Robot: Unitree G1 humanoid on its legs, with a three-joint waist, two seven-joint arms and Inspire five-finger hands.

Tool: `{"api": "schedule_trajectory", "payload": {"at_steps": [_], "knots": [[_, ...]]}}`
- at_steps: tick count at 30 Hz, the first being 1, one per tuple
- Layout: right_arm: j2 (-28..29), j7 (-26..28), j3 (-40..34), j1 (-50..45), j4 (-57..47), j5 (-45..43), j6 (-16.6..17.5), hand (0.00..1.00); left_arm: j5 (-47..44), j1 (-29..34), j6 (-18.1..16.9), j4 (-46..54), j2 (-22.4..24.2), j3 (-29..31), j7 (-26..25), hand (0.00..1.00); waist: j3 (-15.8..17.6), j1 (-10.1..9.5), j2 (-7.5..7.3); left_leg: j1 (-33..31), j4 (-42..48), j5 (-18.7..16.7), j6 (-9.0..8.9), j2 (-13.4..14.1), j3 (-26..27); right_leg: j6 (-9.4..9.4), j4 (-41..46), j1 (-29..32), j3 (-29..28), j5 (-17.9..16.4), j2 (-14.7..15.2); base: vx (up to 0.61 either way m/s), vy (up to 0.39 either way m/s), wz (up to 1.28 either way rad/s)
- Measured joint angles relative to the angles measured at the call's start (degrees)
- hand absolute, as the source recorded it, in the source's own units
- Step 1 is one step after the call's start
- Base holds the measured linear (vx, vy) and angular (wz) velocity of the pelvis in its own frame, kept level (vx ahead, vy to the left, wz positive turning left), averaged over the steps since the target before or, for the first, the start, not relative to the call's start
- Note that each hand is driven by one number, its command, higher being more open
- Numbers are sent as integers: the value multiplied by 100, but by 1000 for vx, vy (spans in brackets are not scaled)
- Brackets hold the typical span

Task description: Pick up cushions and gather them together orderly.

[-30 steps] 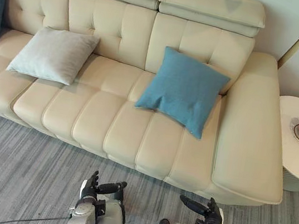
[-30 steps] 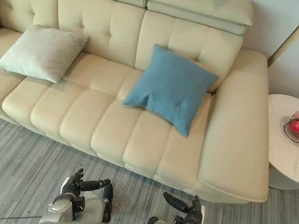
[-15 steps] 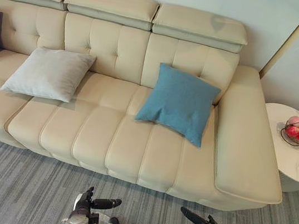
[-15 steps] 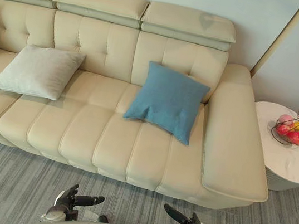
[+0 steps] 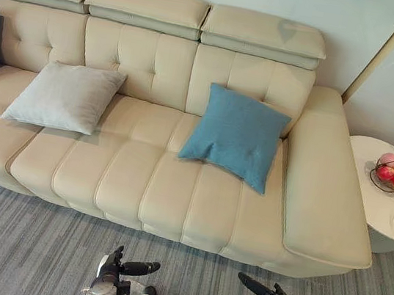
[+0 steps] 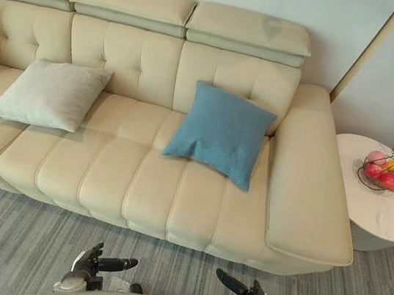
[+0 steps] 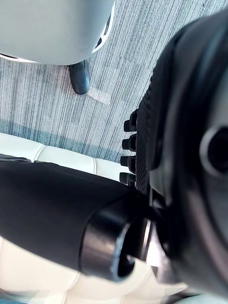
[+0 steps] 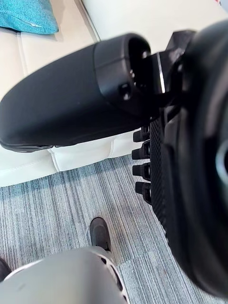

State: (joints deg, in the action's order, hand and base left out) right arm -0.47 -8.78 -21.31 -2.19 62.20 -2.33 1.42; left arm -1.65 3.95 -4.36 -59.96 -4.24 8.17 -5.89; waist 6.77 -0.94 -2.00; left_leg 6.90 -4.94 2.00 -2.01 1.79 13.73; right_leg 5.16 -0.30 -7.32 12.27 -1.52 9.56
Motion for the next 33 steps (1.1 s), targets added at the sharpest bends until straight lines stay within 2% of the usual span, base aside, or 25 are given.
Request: {"api": "schedule_trajectory", "payload": {"at_steps": [8, 14, 20, 23, 25, 28, 29, 30, 31, 33], "knots": [[-12, 124, -29, -138, -69, -69, -74, 100, -74, 8, 14, -35, 79, 196, 118, 100, 94, 89, 74, 221, -2, -5, -9, 43, 153, 61, -7, -188, -42, 36, -6, -32, -3, -6], [-4, 133, -30, -218, -227, -234, -118, 100, -231, 29, 82, -49, 93, 214, 126, 100, 114, 114, 119, 472, -2, -77, -125, 244, 620, 113, 38, -166, -482, 74, -155, -70, -21, -36], [-42, 131, -196, -376, -316, -233, -121, 100, -229, 15, 117, -41, 130, 172, 129, 100, 128, 149, 149, 502, 47, -129, -245, 406, 837, 86, 69, -88, -655, 59, -298, -25, -58, -23], [-41, 129, -245, -462, -484, -232, -133, 100, -223, 8, 123, -36, 164, 205, 133, 100, 169, 152, 212, 488, 375, -319, -411, 590, 1193, 33, 204, 113, -1103, 26, -442, 23, -50, -66], [-25, 124, -228, -495, -526, -231, -128, 100, -222, 6, 124, -33, 180, 290, 140, 100, 163, 152, 187, 400, 689, -335, -399, 608, 1188, 7, 336, 306, -1449, 10, -497, 60, -112, -88], [-68, 122, -215, -536, -523, -232, -130, 100, -226, 15, 124, -41, 315, 451, 128, 100, 159, 231, 243, 398, 806, -361, -358, 618, 1111, 5, 475, 547, -1886, 13, -549, 42, -73, -81], [-84, 122, -204, -536, -523, -232, -135, 100, -226, 12, 124, -39, 353, 522, 128, 100, 139, 244, 300, 437, 826, -422, -344, 656, 1347, -5, 559, 695, -2097, 25, -635, 12, -16, -69], [-86, 122, -198, -536, -524, -232, -135, 100, -226, 8, 124, -38, 357, 541, 129, 100, 142, 245, 295, 444, 828, -430, -349, 662, 1383, -7, 566, 718, -2124, 30, -646, -7, -4, -131], [-128, 125, -3, -503, -550, -229, -133, 100, -228, 30, 132, -39, 396, 715, 116, 100, 138, 244, 296, 536, 908, -600, -384, 785, 1888, -38, 678, 940, -2554, 119, -878, -16, -8, -115], [-119, 124, 119, -447, -571, -229, -130, 100, -224, 21, 134, -37, 382, 858, 124, 100, 161, 243, 224, 575, 986, -685, -401, 867, 2249, -83, 718, 1139, -2724, 266, -1049, -44, -32, -130]]}}
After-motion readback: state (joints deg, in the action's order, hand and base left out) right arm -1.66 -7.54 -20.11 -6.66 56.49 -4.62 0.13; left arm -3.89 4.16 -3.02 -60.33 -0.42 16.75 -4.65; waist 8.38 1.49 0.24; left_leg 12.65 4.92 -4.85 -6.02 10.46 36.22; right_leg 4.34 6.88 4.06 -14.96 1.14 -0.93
